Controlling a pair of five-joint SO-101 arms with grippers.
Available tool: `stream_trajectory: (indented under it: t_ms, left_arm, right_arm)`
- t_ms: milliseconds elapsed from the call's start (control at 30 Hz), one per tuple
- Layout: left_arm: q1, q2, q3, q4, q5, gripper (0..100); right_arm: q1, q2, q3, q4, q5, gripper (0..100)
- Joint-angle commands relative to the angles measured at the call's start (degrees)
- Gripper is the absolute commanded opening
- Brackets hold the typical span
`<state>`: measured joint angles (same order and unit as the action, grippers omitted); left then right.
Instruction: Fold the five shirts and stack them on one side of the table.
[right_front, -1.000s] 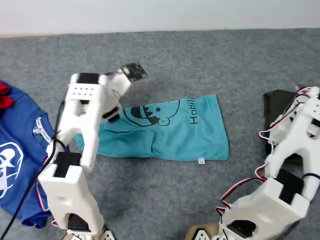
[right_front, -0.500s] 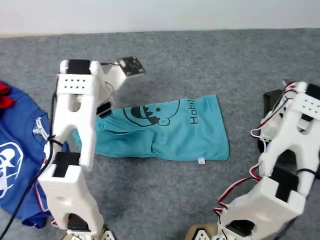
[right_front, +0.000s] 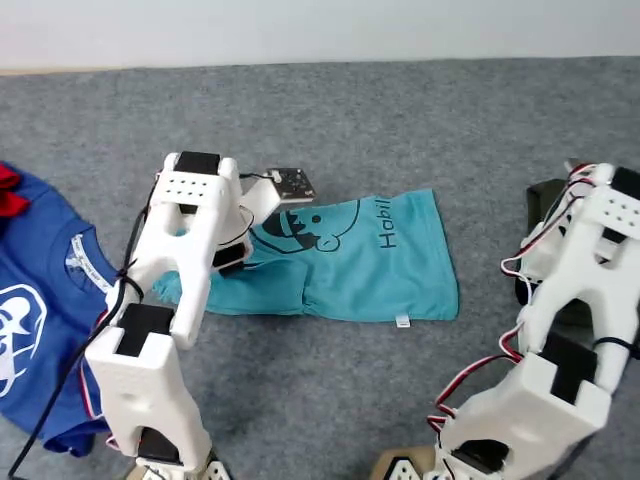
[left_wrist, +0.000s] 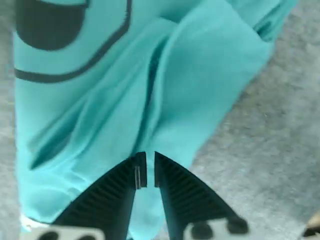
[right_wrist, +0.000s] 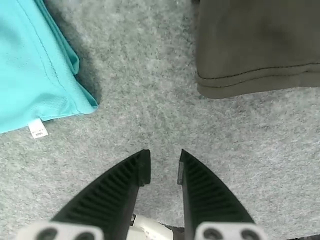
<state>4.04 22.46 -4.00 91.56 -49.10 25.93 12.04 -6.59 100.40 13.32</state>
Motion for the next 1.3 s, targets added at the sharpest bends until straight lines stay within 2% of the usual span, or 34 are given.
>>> stream_trajectory:
  t_ms: [0,300,500,600,767,900,1167,1267]
  left_arm:
    - [0.44,-0.26,-0.22,-5.45,-0.35,4]
    - [0.09,-0.7,-0.57,-12.66,0.0,4]
    - [1.49,-1.05,-0.57,-2.73,0.53,3]
    - [1.76,-1.05,-0.57,-0.7,0.53,3]
    - [1.23,-1.14,-0.57,-4.22,0.79,0]
    - [1.23,-1.05,-2.86,-7.65,5.01,0]
    - [1.23,-1.05,-8.31,-16.26,8.44,1]
    - [1.67,-1.14,-11.65,-11.25,9.32,1]
  right_arm:
    - [-0.4,-3.03,-0.44,0.75,0.0,10.4]
    - [-0.4,-3.03,-0.44,0.66,0.35,10.4]
    - [-0.22,-3.03,-0.44,-0.04,0.44,10.4]
    - [-0.22,-3.03,-0.44,-0.04,0.44,10.4]
    - [-0.31,-2.95,-0.44,-0.13,0.44,10.4]
    - [-0.31,-2.95,-0.26,-0.84,0.44,10.4]
    - [-0.4,-2.95,3.43,-3.38,0.44,10.4]
    - [-0.4,-2.95,3.52,-3.38,0.44,10.4]
